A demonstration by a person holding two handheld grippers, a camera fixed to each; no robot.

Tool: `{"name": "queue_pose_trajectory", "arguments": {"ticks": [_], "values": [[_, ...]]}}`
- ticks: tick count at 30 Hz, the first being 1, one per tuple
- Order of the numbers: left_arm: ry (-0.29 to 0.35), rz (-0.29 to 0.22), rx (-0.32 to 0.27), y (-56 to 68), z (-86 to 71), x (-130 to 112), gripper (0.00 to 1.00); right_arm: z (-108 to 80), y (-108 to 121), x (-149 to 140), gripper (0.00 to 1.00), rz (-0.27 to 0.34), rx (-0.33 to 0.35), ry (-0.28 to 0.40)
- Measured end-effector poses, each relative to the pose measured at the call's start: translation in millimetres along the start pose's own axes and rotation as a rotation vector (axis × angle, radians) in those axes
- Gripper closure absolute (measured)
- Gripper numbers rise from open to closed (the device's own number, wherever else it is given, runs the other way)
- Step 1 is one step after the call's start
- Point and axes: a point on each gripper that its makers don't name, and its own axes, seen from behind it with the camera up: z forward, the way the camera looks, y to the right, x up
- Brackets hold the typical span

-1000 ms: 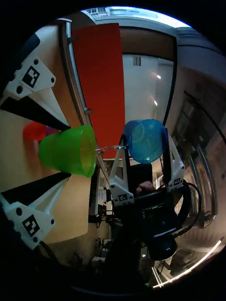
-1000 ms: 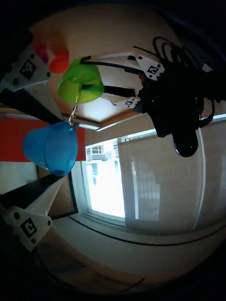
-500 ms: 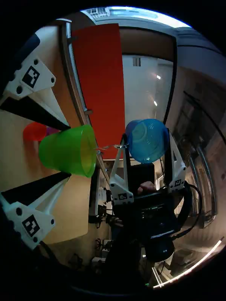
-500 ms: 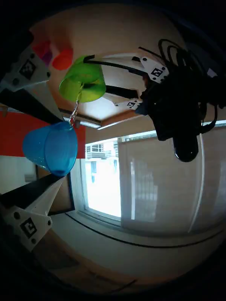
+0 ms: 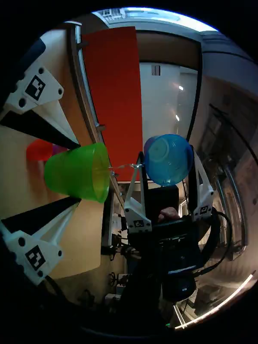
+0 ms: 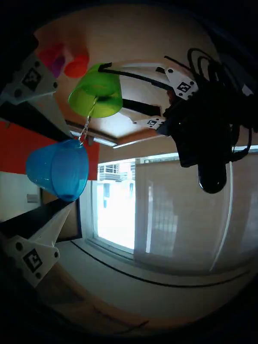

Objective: Pour water

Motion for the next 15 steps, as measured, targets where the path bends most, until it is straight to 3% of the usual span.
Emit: {"name": "queue_pose_trajectory", "arguments": {"ticks": [15], "values": [[0.001, 0.002, -0.007, 3.1, 1.9, 0.5, 0.21, 0.1, -7.0, 1.2, 0.09, -0.05, 0.008, -0.007]]}}
